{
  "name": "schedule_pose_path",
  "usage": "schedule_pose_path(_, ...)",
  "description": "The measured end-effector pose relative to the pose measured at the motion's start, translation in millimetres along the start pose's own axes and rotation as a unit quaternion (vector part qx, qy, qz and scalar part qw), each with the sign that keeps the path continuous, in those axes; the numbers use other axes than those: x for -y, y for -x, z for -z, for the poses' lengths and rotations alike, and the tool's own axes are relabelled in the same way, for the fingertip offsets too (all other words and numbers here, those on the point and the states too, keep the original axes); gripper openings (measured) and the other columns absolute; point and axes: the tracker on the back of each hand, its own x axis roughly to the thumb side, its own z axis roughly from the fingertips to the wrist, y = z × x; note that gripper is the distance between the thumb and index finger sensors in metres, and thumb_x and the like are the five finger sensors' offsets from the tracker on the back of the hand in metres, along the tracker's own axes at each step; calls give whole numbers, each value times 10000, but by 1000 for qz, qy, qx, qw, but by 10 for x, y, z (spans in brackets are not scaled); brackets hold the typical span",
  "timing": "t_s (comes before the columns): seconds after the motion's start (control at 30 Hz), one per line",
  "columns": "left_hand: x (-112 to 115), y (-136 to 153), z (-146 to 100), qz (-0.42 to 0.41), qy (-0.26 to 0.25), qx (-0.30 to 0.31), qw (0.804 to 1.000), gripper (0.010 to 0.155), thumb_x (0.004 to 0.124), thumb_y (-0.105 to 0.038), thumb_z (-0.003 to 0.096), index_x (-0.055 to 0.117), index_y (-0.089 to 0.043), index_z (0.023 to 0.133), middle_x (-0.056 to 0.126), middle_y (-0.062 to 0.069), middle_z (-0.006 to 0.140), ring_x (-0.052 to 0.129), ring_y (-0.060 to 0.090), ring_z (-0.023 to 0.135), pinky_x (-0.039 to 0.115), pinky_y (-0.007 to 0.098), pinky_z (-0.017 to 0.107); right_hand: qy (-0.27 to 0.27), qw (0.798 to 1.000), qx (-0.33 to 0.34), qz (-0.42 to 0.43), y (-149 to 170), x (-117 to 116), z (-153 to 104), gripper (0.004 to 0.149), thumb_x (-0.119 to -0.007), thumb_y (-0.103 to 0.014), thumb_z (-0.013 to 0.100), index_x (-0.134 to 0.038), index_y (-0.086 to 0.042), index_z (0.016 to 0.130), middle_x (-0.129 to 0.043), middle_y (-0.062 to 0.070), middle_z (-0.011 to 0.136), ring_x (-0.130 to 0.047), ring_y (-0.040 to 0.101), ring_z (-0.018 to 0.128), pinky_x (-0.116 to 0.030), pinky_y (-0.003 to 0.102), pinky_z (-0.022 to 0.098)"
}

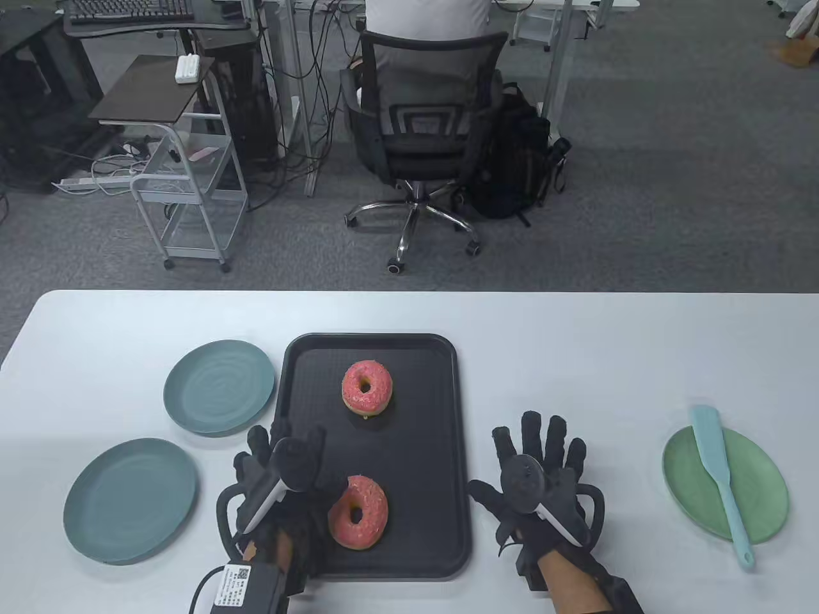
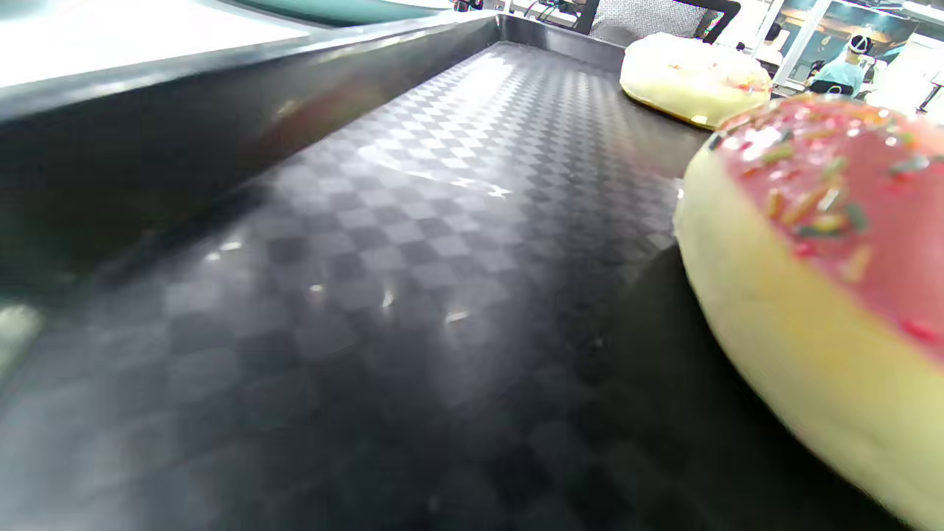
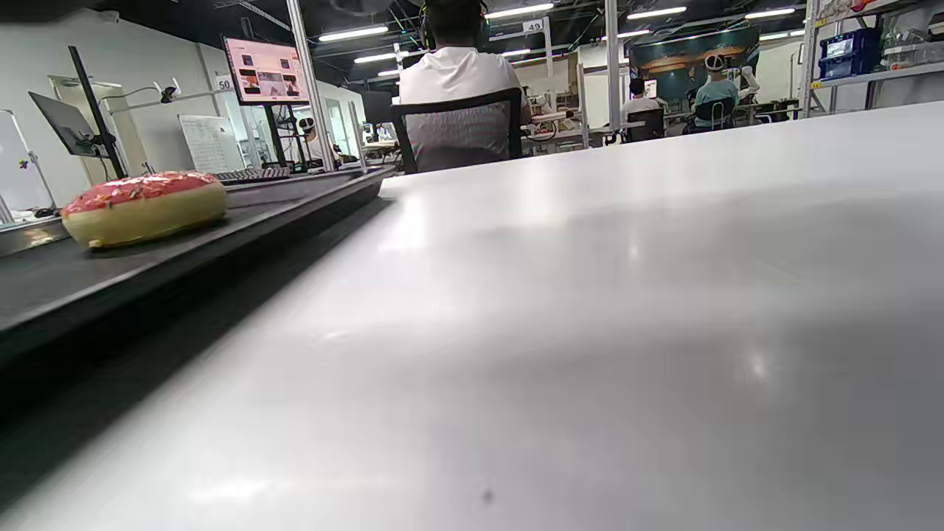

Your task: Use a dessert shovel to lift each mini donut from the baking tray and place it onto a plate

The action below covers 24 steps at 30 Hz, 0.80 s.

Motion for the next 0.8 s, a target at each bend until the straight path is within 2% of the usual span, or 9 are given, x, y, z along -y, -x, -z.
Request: schedule_pose_path(0.8, 4, 25, 9, 0, -2, -2, 1000, 832, 641, -759, 335, 149, -591, 984, -109, -36, 1081, -141, 343, 1033, 64, 653, 736, -7, 1000, 7, -6, -32, -24, 5, 940, -629, -758, 331, -300, -343, 1108, -23, 108, 1210, 59, 475, 1063, 19, 694, 705)
